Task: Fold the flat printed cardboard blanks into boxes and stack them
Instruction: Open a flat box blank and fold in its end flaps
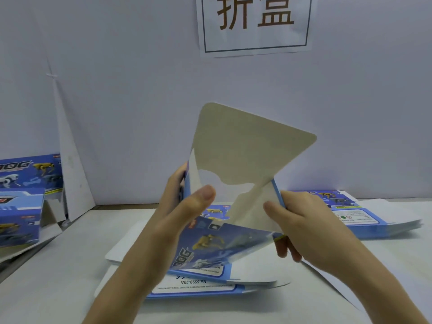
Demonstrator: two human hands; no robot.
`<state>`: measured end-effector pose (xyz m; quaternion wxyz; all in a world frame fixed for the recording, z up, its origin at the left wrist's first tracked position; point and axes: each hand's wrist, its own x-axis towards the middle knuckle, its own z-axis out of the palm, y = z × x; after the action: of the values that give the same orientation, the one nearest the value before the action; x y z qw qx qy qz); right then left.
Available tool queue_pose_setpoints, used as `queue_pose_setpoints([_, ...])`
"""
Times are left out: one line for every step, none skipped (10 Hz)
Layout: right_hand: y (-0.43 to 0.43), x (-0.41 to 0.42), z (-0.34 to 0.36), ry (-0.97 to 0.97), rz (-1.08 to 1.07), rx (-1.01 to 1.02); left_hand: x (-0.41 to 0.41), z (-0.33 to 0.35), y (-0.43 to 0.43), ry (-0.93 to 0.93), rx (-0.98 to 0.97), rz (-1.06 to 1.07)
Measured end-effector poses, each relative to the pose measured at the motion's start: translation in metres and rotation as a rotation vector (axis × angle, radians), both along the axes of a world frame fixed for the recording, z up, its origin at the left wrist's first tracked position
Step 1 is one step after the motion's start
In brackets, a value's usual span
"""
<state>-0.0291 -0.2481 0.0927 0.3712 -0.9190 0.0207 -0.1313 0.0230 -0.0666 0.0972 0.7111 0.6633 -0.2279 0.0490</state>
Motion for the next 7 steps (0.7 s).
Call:
queue_pose_setpoints([0.007, -0.003, 0.0, -0.034, 0.037, -0.109, -0.011, -0.012, 0.015, 0.014, -0.064, -0.082])
queue_pose_setpoints([0.014, -0.005, 0.0, -0.061, 0.071, -0.17, -0.008, -0.013, 0.022, 0.084, -0.029, -0.012])
queue_pose_setpoints([0.015, -0.007, 0.0, -0.109, 0.088, -0.189, -0.007, -0.014, 0.022, 0.125, 0.076, 0.079])
queue_pose_setpoints([0.015, -0.006, 0.001, -0.121, 0.041, -0.198, -0.011, -0.017, 0.016, 0.089, 0.127, 0.129])
queue_pose_setpoints([0.013, -0.004, 0.0, -0.133, -0.01, -0.212, -0.01, -0.02, 0.016, 0.044, 0.18, 0.125])
queue_pose_setpoints([0.013, -0.002, -0.003, -0.198, -0.068, -0.285, -0.011, -0.022, 0.014, -0.054, 0.262, 0.286])
queue_pose_setpoints([0.016, 0.002, -0.005, -0.23, -0.098, -0.309, -0.011, -0.025, 0.008, -0.129, 0.389, 0.509])
